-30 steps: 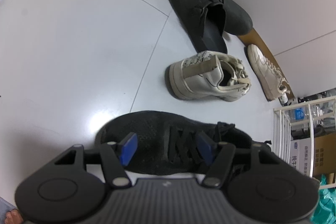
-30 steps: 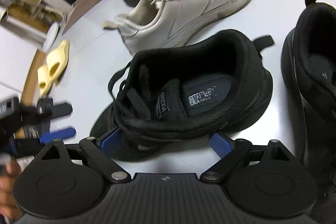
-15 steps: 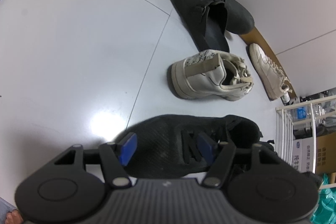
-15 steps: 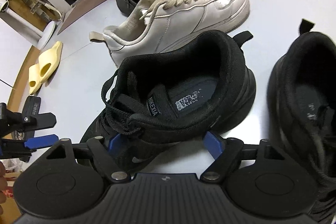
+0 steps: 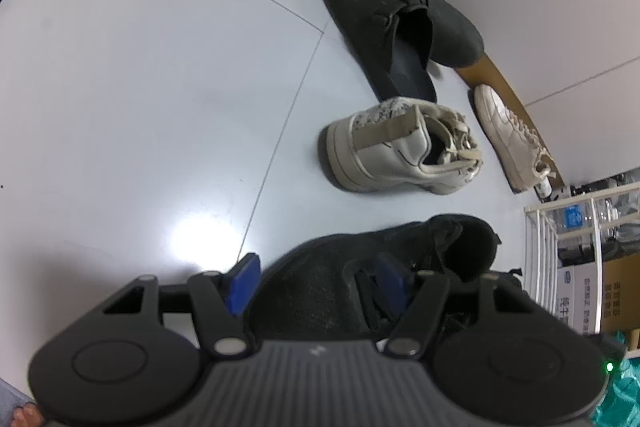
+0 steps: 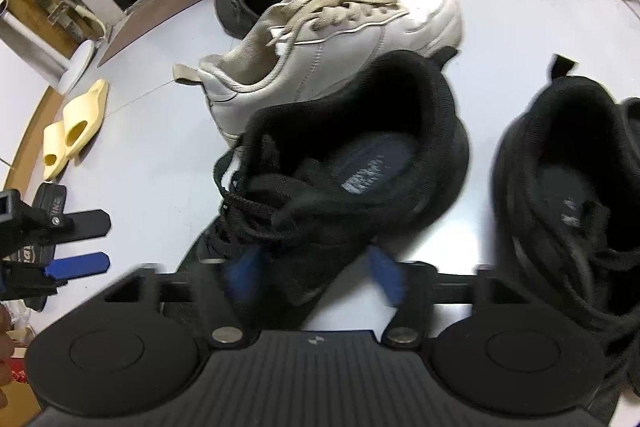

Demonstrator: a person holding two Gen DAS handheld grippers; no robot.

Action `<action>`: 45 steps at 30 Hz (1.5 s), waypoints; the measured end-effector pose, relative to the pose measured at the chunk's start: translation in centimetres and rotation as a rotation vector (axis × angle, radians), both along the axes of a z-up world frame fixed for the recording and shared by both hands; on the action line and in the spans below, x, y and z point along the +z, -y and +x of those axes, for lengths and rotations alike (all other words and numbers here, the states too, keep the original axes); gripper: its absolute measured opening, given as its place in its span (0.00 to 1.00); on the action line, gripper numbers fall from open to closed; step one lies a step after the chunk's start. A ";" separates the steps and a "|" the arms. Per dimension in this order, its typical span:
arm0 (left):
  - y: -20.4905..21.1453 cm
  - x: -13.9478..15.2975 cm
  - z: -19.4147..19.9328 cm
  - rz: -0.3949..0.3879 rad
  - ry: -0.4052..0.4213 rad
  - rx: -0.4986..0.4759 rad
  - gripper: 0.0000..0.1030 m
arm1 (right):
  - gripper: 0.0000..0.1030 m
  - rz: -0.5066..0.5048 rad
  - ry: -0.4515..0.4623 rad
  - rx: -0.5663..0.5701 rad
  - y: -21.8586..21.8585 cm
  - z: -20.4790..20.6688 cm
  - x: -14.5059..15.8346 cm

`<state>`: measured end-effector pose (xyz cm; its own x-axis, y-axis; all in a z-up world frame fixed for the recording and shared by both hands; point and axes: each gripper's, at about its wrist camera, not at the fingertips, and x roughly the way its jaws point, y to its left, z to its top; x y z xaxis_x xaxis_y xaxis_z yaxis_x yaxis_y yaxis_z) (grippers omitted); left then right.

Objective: Organize scattered shoes

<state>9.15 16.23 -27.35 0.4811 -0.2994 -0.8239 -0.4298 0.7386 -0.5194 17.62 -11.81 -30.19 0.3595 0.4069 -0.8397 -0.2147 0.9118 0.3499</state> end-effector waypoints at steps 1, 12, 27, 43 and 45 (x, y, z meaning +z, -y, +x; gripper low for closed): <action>0.0 0.0 0.1 -0.001 -0.001 0.000 0.65 | 0.76 0.001 -0.003 -0.001 0.1 0.2 -0.2; -0.3 -0.3 0.2 -0.009 0.003 0.009 0.65 | 0.36 -0.101 0.018 0.028 2.9 -2.3 0.0; -0.7 -0.3 -0.1 -0.021 0.009 0.009 0.65 | 0.91 -0.153 0.120 0.018 2.7 -4.9 2.6; 0.3 -1.1 -0.2 -0.030 -0.012 -0.019 0.65 | 0.74 -0.223 0.030 0.097 1.8 -4.6 -1.2; 0.4 -1.1 -0.2 -0.029 -0.010 -0.024 0.65 | 0.73 -0.234 0.026 0.093 1.7 -5.0 -1.1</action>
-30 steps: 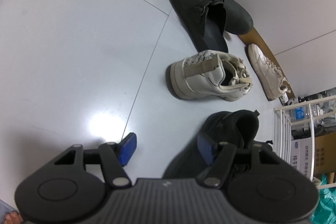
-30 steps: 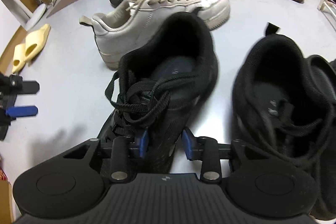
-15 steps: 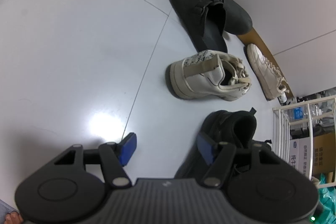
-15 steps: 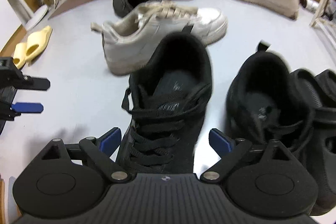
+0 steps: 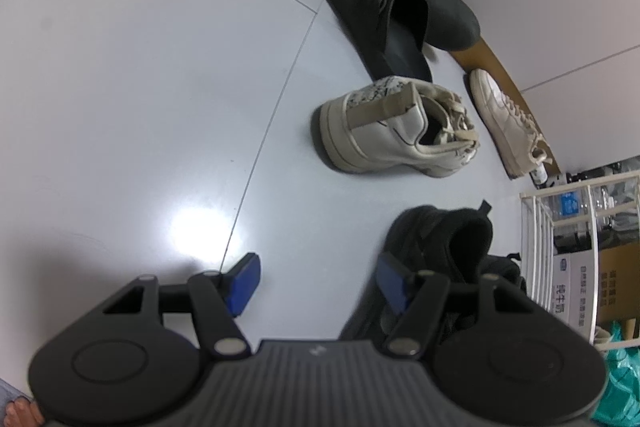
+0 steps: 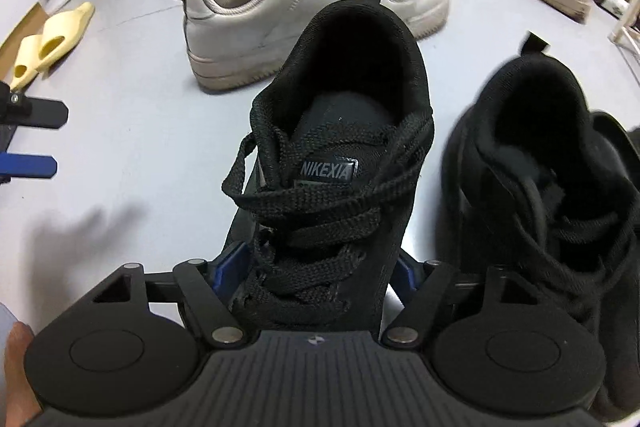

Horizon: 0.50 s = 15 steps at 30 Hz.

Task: Organize scattered shoes
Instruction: 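Align the held sneaker alongside the matching black sneaker with the right tool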

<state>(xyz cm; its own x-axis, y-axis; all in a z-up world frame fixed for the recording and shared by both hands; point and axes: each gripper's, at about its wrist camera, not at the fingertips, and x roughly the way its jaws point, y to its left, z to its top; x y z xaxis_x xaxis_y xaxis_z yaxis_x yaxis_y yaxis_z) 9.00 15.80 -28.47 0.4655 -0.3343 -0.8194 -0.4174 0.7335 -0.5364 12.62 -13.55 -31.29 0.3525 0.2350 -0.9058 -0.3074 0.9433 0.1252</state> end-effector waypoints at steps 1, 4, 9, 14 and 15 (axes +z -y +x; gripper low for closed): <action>0.0 0.0 0.0 0.001 0.001 -0.001 0.65 | 0.72 -0.006 -0.001 0.000 0.0 -0.2 0.0; 0.0 0.0 -0.1 0.001 0.004 -0.003 0.65 | 0.72 -0.012 -0.018 0.008 0.1 -0.4 0.1; -0.3 0.0 -0.3 -0.001 0.006 0.003 0.65 | 0.73 -0.028 -0.037 0.030 0.6 -0.8 0.2; -0.3 -0.1 -0.4 -0.002 0.005 0.006 0.65 | 0.77 -0.031 -0.059 0.054 1.5 -1.3 0.6; -0.3 -0.1 -0.4 -0.002 0.005 0.006 0.65 | 0.78 -0.039 -0.055 0.063 1.5 -1.4 0.6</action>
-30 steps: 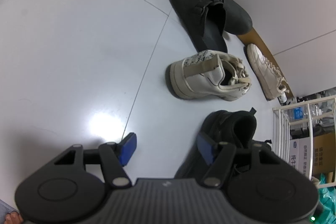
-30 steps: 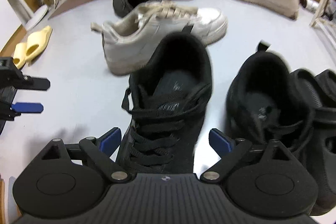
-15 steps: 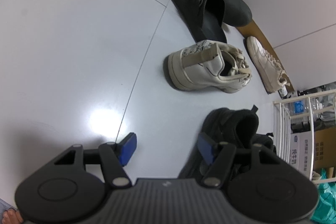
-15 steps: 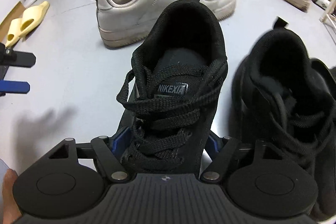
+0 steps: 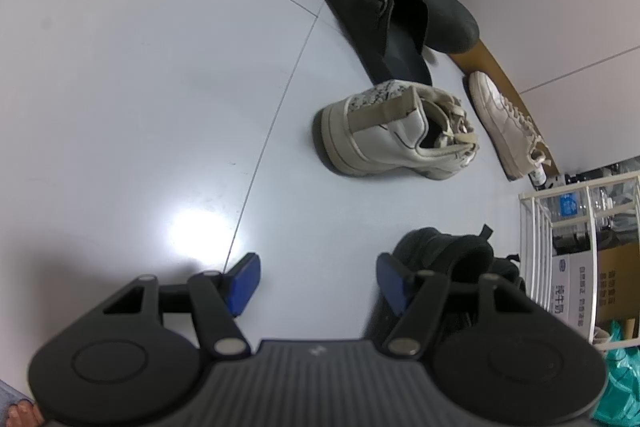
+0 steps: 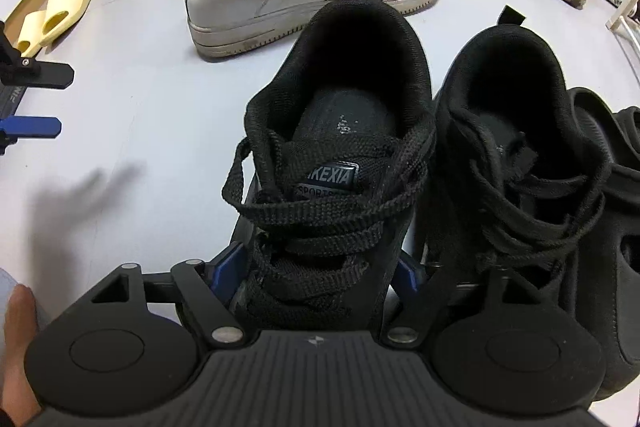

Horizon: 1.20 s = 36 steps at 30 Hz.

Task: Organize scattered shoes
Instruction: 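Align the held sneaker alongside the matching black sneaker with the right tool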

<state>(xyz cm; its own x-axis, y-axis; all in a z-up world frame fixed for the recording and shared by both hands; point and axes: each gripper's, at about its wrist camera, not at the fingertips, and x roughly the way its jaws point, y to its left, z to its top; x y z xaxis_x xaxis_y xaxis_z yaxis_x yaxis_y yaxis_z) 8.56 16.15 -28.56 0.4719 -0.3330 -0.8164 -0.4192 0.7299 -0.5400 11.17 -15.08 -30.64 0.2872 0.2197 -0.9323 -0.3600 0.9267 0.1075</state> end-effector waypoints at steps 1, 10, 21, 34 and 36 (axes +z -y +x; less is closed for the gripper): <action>0.0 0.0 0.0 0.000 0.000 0.000 0.65 | 0.79 0.002 0.003 0.004 0.0 -0.1 0.1; 0.0 -0.1 0.0 0.000 0.001 -0.009 0.65 | 0.83 -0.002 0.014 0.035 0.1 -1.0 0.9; 0.4 0.0 0.3 0.001 0.007 -0.021 0.65 | 0.79 0.015 -0.016 0.069 0.2 -0.3 -0.3; 0.7 0.3 0.8 0.011 0.022 -0.026 0.65 | 0.72 0.029 0.039 0.136 0.4 -0.1 -0.8; 0.9 0.3 0.8 0.012 0.020 -0.028 0.65 | 0.71 0.026 0.058 0.149 0.7 -0.2 -0.9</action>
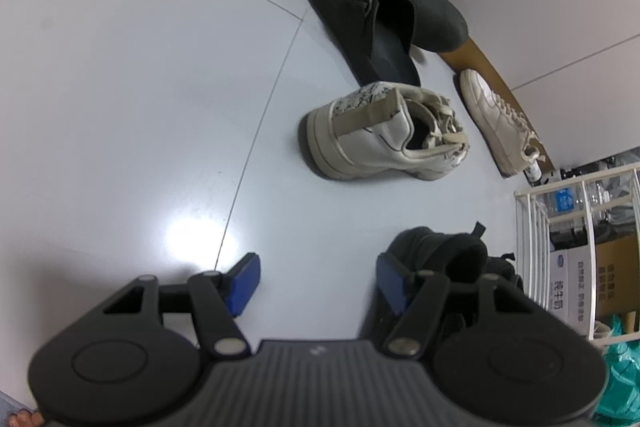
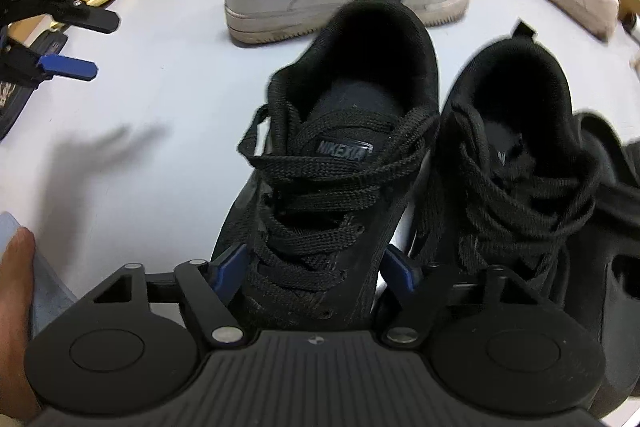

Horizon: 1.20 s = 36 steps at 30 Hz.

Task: Organize scattered shoes
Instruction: 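Align the held sneaker alongside the matching black sneaker with the right tool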

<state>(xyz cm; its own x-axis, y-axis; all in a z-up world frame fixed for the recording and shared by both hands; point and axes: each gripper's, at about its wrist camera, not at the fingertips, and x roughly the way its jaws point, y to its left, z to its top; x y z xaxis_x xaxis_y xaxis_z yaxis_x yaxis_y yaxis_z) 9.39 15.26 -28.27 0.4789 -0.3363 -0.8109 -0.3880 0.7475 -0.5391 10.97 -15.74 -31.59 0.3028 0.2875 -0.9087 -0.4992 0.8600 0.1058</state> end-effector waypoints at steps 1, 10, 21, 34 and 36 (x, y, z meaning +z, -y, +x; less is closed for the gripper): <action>0.1 0.0 0.0 0.001 -0.002 -0.002 0.65 | 0.71 0.000 0.002 0.001 0.0 0.0 0.0; 0.6 0.3 0.5 0.006 0.003 -0.015 0.65 | 0.78 0.052 -0.048 -0.011 1.2 0.3 1.2; 0.8 2.5 2.5 0.024 0.068 -0.026 0.65 | 0.82 0.125 0.007 -0.074 8.6 -2.1 5.8; 3.9 5.9 8.6 0.078 0.169 -0.123 0.68 | 0.82 0.130 0.044 -0.180 12.4 -3.0 6.1; 4.3 6.3 9.7 0.085 0.181 -0.130 0.69 | 0.82 0.142 0.052 -0.180 12.5 -3.1 6.2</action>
<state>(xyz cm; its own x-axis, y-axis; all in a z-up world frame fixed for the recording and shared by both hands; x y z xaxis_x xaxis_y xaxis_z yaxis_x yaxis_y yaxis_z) 19.12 11.00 -21.93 0.5761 -0.3392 -0.7437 -0.1880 0.8304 -0.5244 7.91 -28.26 -25.37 0.4065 0.3481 -0.8447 -0.3469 0.9141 0.2097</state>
